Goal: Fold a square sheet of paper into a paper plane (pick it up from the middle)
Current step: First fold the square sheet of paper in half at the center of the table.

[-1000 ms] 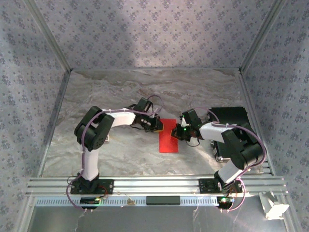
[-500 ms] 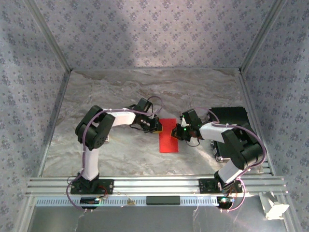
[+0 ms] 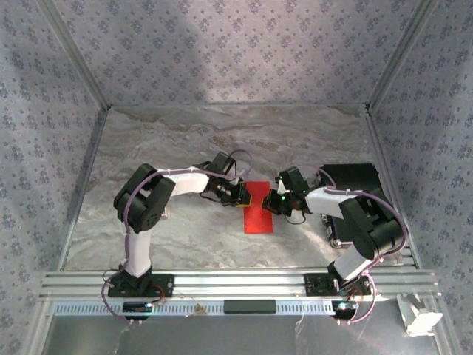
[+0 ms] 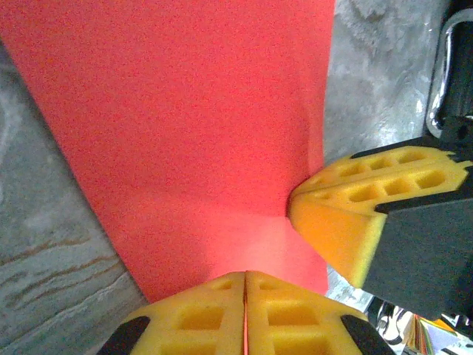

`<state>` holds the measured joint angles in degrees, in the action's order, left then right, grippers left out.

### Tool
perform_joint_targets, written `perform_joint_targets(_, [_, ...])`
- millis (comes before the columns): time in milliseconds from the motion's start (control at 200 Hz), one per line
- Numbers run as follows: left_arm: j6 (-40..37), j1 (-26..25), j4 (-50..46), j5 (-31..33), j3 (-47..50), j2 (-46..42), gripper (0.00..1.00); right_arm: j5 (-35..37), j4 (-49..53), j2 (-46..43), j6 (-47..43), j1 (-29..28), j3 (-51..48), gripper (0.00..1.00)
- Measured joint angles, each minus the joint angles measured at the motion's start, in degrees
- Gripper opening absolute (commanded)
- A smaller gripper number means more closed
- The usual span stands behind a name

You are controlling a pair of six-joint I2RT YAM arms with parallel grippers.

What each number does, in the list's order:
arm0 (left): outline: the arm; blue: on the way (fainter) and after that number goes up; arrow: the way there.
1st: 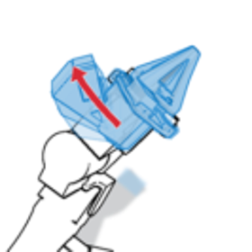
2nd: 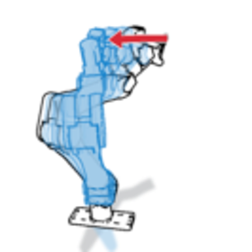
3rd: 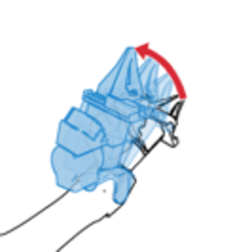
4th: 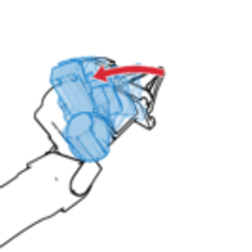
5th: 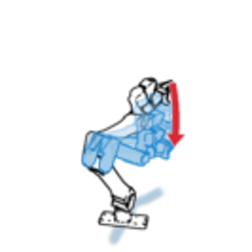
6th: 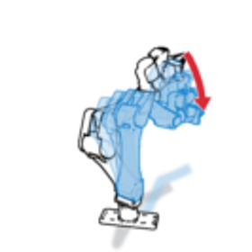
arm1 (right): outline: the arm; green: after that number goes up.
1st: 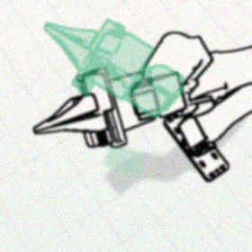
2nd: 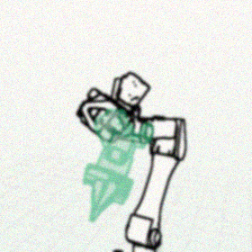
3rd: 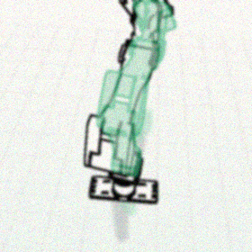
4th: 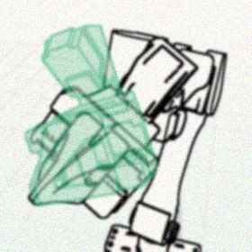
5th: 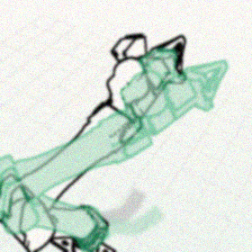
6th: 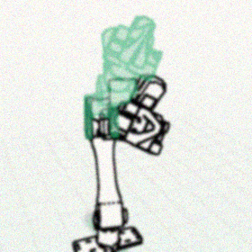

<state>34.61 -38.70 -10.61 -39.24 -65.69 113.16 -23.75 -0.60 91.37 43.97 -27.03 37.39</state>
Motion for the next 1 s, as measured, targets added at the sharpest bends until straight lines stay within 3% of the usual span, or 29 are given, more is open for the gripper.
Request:
perform_joint_targets(590, [-0.1, 0.1, -1.2, 2.5, -0.2, 0.1, 0.09, 0.3, 0.4, -0.2, 0.0, 0.0, 0.0, 0.02])
perform_joint_targets(999, [0.4, 2.0, -0.3, 3.1, -7.9, 3.6, 0.08, 0.4, 0.6, -0.3, 0.0, 0.0, 0.0, 0.02])
